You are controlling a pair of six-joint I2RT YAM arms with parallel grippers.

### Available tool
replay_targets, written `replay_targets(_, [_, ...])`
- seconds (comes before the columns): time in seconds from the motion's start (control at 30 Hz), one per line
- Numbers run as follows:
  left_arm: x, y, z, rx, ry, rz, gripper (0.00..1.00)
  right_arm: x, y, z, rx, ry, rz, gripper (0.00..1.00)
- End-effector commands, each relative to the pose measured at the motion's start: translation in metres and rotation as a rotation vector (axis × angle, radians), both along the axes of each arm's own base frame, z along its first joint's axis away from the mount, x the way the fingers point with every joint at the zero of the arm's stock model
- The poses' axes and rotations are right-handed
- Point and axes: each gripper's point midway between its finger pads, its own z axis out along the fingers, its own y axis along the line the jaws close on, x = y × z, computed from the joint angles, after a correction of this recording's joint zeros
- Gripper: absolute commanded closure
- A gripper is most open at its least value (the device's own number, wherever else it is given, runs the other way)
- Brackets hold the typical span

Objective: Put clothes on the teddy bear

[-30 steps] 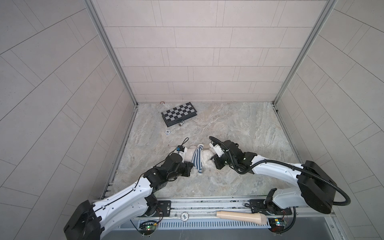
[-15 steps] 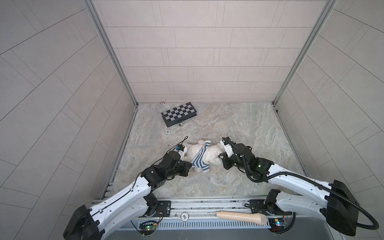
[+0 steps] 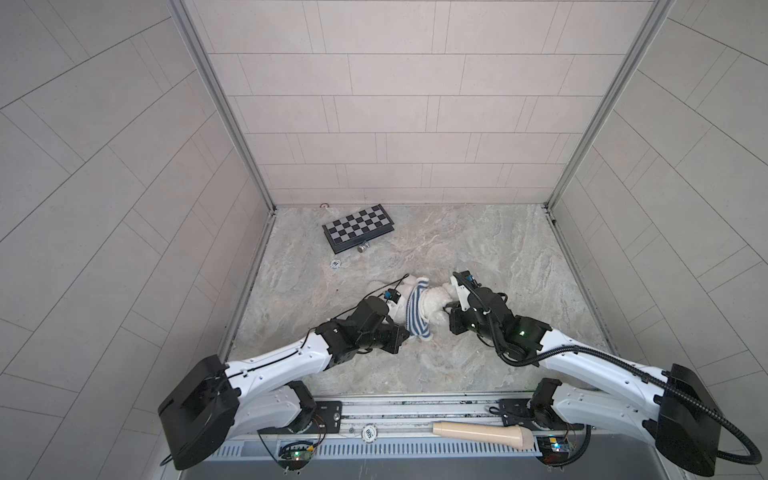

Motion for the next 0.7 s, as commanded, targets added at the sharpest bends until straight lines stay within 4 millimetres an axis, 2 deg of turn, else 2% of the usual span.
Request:
replay_targets(0.0, [0.005,0.003,-0.013,0.042,0.014,0.053,1.0,0.013,-0.003,0.024,0.091,-0.037,-0.109,1.0])
replay_targets(0.1, [0.003,0.007,-0.028,0.089,0.046,0.059,1.0,0.012,-0.009,0.023,0.105,-0.028,-0.15,1.0])
replay_targets(0.33, [-0.003,0.039,-0.058,0.269,0.061,0.086,1.0,0.009,-0.023,0.027,0.127,-0.066,-0.202,1.0])
replay_targets(0.43, [0.001,0.054,-0.059,0.338,0.03,0.111,1.0,0.008,-0.025,0.033,0.123,-0.08,-0.2,1.0])
replay_targets(0.67, [0.016,0.077,-0.041,0.387,-0.039,0.165,1.0,0.005,-0.03,0.043,0.15,-0.091,-0.214,1.0])
